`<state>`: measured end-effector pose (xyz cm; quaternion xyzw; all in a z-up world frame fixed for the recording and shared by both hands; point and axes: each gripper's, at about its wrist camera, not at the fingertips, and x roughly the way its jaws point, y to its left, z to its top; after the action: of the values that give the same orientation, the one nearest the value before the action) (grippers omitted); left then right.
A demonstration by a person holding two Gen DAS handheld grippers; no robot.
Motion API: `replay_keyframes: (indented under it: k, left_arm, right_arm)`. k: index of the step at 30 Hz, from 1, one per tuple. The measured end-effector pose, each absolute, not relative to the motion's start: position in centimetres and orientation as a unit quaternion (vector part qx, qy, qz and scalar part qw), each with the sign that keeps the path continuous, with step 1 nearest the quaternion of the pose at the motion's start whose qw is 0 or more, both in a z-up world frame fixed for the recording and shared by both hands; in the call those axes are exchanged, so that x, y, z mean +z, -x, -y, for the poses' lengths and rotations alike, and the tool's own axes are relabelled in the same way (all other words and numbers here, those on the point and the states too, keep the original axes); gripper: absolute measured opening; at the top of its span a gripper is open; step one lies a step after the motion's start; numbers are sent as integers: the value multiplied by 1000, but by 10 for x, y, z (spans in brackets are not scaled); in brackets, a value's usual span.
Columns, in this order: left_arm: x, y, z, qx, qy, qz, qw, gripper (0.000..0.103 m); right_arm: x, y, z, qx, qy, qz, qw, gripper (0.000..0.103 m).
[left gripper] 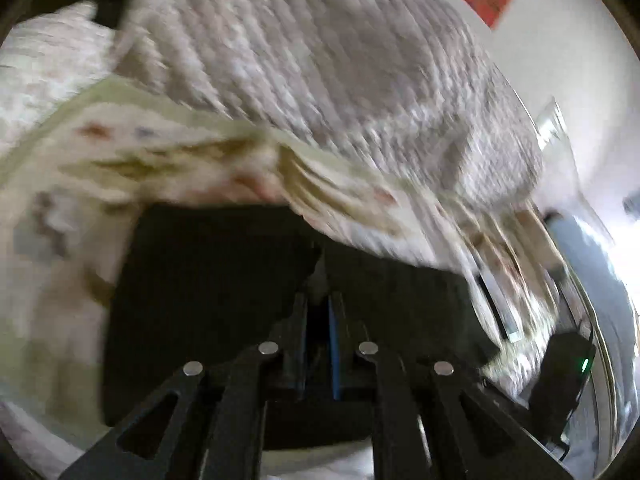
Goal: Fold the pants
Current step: 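Lower both grippers onto the folded pants edge and close them on it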
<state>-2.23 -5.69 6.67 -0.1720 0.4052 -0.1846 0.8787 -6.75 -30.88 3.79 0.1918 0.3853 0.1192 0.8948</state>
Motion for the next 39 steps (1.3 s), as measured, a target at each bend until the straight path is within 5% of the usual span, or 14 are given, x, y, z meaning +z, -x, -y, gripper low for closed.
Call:
replay_keyframes:
  k: [8, 16, 33, 35, 37, 39]
  left_arm:
    - [25, 40, 92, -257, 138, -475, 830, 12]
    - [64, 42, 52, -256, 163, -418, 856, 40]
    - [32, -16, -24, -103, 132, -408, 897, 40]
    - [30, -16, -23, -104, 132, -410, 897, 41]
    - [29, -16, -22, -105, 130, -409, 897, 41]
    - [28, -16, -22, -105, 129, -409, 897, 41]
  right_arm:
    - [36, 65, 316, 138, -219, -395, 881, 71]
    - [39, 50, 292, 199, -220, -413, 861, 50]
    - [13, -24, 261, 224, -209, -471, 828, 49]
    - [11, -24, 253, 239, -201, -473, 824, 36]
    - [7, -22, 248, 243, -195, -478, 821, 10]
    - [9, -17, 253, 237, -196, -467, 829, 3]
